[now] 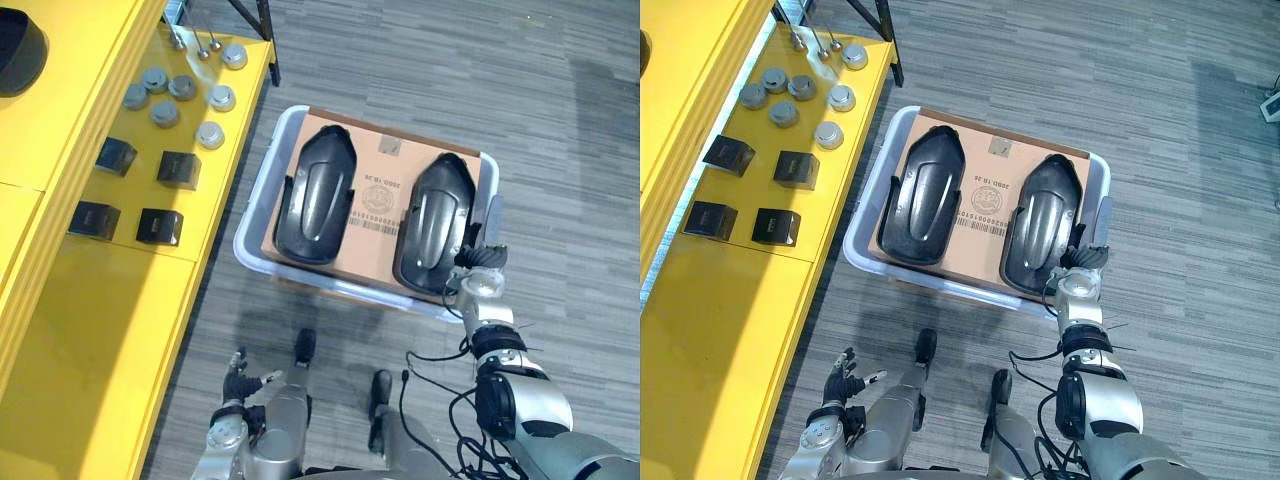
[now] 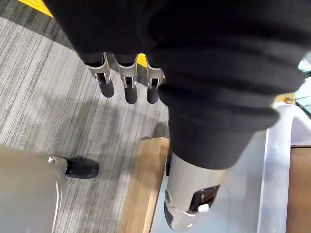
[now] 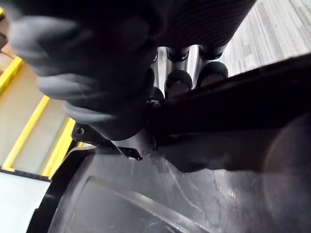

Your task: Walk over and take plastic housings, then place them on the shelf

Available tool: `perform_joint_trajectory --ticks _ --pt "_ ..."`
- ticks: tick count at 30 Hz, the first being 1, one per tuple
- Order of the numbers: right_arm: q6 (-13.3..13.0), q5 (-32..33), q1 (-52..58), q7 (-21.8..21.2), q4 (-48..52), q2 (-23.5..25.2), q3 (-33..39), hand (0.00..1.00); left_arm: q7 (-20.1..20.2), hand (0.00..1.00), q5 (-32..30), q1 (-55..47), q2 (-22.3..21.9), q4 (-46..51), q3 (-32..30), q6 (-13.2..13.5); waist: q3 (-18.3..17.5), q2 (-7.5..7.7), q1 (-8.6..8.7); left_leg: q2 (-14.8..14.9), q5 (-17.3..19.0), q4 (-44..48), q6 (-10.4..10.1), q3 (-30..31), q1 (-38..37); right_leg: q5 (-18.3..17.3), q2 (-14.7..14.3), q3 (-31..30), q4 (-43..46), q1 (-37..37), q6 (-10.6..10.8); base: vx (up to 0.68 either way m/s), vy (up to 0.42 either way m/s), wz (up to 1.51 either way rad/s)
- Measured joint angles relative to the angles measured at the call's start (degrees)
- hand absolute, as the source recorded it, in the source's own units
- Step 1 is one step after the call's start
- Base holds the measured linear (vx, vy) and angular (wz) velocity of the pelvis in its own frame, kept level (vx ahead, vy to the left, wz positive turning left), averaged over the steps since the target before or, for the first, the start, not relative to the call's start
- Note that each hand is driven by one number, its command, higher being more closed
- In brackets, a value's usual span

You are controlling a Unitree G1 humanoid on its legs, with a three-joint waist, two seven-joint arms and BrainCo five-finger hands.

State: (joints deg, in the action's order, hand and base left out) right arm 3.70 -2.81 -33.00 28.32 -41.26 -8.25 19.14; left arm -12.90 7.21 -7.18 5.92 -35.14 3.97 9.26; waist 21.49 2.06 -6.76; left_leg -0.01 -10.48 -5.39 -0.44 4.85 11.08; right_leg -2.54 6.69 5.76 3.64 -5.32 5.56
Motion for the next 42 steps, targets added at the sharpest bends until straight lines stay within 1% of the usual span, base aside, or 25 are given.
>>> perform_joint_trajectory --ticks 1,2,6,9,12,14,16,17,19,21,25,27,29,31,33,37,38,40,42 --pt "-0.19 -0.01 1.91 0.03 3.25 0.4 -0.01 1.0 -0.01 0.0 0.0 -0.2 -0.02 1.3 -0.01 -0.1 -0.02 0.04 0.06 -0.01 0.0 0.0 0.0 0.1 0.0 -0.01 0.05 0.31 -0.01 0.14 0.01 0.0 -0.014 0.05" --pt "-0.2 -0.01 2.61 0.06 4.25 0.59 -0.01 1.0 0.0 0.0 0.0 -0.44 -0.01 2.33 -0.01 -0.14 -0.07 0.11 0.07 -0.01 0.0 0.0 0.0 0.1 -0.02 0.0 0.05 0.31 0.0 0.19 0.01 0.01 -0.015 0.03" --pt "-0.27 -0.06 7.74 0.16 10.45 1.44 -0.05 1.0 0.0 0.0 0.02 -0.87 -0.05 11.82 -0.1 -0.11 -0.14 0.22 0.36 -0.01 0.01 -0.01 0.0 0.28 -1.04 -0.03 0.06 0.49 -0.16 1.67 0.03 0.0 -0.013 0.02" --pt "-0.47 -0.55 10.66 0.32 16.57 2.31 -1.06 1.0 -0.02 0.0 0.36 -0.89 -0.08 19.66 -0.61 0.15 -0.66 0.43 1.58 0.04 0.18 -0.04 -0.22 0.52 -1.27 -0.03 -0.01 0.62 -0.63 2.22 0.05 -0.01 -0.014 0.03" --pt "-0.87 -3.19 13.45 0.23 22.16 2.84 -2.41 1.0 -0.88 0.0 1.21 -0.98 -0.16 27.47 -1.15 0.19 -2.59 0.84 2.81 0.03 0.24 -0.05 -0.27 0.77 -1.27 -0.04 -0.04 0.9 -0.98 2.55 0.05 0.01 -0.016 0.03" --pt "-0.92 -5.37 14.98 0.33 26.21 3.87 -2.32 1.0 -1.5 0.0 1.22 -0.8 -0.8 32.77 -1.93 0.67 -3.98 0.91 3.02 -0.05 0.1 -0.04 -0.08 0.96 -1.4 -0.06 -0.02 1.64 -1.17 2.85 0.07 0.02 -0.027 0.08" --pt "-0.98 -8.27 16.28 0.34 30.78 4.55 -3.5 1.0 -2.93 0.0 1.19 -0.67 -2.22 40.24 -2.38 1.7 -5.11 1.02 3.03 -0.13 0.11 -0.04 -0.08 1.26 -2.34 -0.09 -0.01 2.09 -1.66 4.12 0.03 0.01 -0.022 0.11" --pt "-0.99 -9.08 16.46 0.31 31.74 4.57 -4.01 1.0 -3.44 0.0 1.2 -0.61 -2.55 41.78 -2.34 2.07 -5.58 0.99 3.01 -0.15 0.11 -0.05 -0.09 1.3 -2.42 -0.11 -0.01 2.14 -1.71 4.06 0.02 -0.03 -0.013 0.05" --pt "-1.03 -11.48 16.71 0.15 35.89 5.54 -6.76 1.0 -5.05 0.0 1.06 -0.16 -3.59 47.61 -1.6 2.96 -7.17 0.91 3.14 -0.11 0.12 -0.08 -0.1 1.31 -2.76 -0.21 -0.03 2.17 -1.66 4.27 -0.02 -0.04 -0.012 0.0" --pt "-1.12 -12.83 16.95 0.14 38.8 6.31 -9.01 1.0 -6.21 0.0 1.0 0.33 -3.89 50.44 -0.3 3.31 -8.2 0.87 3.44 -0.09 0.14 -0.1 -0.13 1.31 -2.97 -0.23 -0.04 2.19 -1.58 4.42 -0.02 -0.04 -0.011 0.0" --pt "-1.18 -15.2 16.9 -0.36 42.83 7.92 -13.55 1.0 -8.16 0.0 -0.93 3.83 -4.02 51.5 4.29 3.45 -9.59 0.86 3.67 -0.22 0.11 -0.13 -0.11 1.3 -3.77 -0.22 0.08 2.16 -1.32 5.08 -0.01 -0.04 0.001 0.0" --pt "-1.28 -15.84 16.93 -0.98 44.35 9.41 -17.67 1.0 -9.07 0.0 -1.3 6.18 -4.15 51.49 7.16 3.42 -10.89 0.83 4.49 -0.27 0.24 -0.18 -0.3 1.14 -3.97 -0.22 0.17 2.03 -1.19 5.16 0.0 -0.05 0.006 -0.03" --pt "-1.62 -15.84 16.91 -1.07 45.58 10.43 -20.88 1.0 -9.99 0.0 -1.7 7.89 -4.46 51.49 9.28 3.18 -11.47 0.85 4.65 -0.18 0.25 -0.18 -0.32 0.96 -4.04 -0.21 0.14 1.9 -1.02 5.07 0.0 -0.04 -0.001 -0.05" --pt "-2.12 -15.84 16.91 -1.13 46.97 11.5 -23.59 1.0 -10.71 0.0 -2.34 9.32 -4.77 51.45 11.22 2.58 -11.53 0.84 4.76 -0.08 0.26 -0.18 -0.32 0.63 -4.52 -0.21 0.12 1.63 -0.88 5.23 0.0 -0.04 -0.006 -0.08" --pt "-3.3 -15.83 16.7 -1.2 47.93 11.75 -27.07 1.0 -11.27 0.0 -3.18 10.28 -4.77 51.15 12.93 2.01 -11.83 0.82 4.96 -0.01 0.29 -0.24 -0.36 0.28 -4.89 -0.2 0.09 1.24 -0.88 5.38 0.0 -0.04 -0.005 -0.08" --pt "-3.57 -15.7 16.01 -2.26 48.55 11.63 -32.4 1.0 -12.63 0.0 -3.29 11.17 -4.73 48.5 14.95 -0.3 -14.31 0.77 5.86 0.0 0.3 -0.41 -0.39 -0.32 -4.97 -0.18 0.14 0.57 -0.91 5.2 -0.01 -0.02 -0.01 -0.06" --pt "-3.62 -15.65 15.98 -2.28 48.59 11.62 -32.63 1.0 -12.76 0.0 -3.27 11.25 -4.72 48.27 15.11 -0.43 -14.41 0.76 5.86 0.0 0.3 -0.41 -0.39 -0.35 -4.99 -0.18 0.13 0.51 -0.91 5.21 -0.01 -0.01 -0.015 -0.07" --pt "-3.83 -14.47 15.99 -2.22 49.3 11.51 -33.43 1.0 -14.49 0.0 -3.26 12.89 -4.86 46.74 16.11 -1.83 -14.78 0.76 5.87 0.09 0.3 -0.44 -0.39 -0.39 -5.1 -0.14 0.05 0.47 -0.88 5.26 -0.05 0.0 0.0 0.0" --pt "-3.83 -13.37 16.01 -2.23 49.3 11.47 -33.63 1.0 -15.01 0.0 -3.3 13.82 -4.77 46.04 16.13 -2.35 -14.87 0.7 5.94 0.11 0.29 -0.44 -0.39 -0.46 -5.16 -0.07 0.04 0.4 -0.88 5.26 -0.05 0.0 0.0 0.0"
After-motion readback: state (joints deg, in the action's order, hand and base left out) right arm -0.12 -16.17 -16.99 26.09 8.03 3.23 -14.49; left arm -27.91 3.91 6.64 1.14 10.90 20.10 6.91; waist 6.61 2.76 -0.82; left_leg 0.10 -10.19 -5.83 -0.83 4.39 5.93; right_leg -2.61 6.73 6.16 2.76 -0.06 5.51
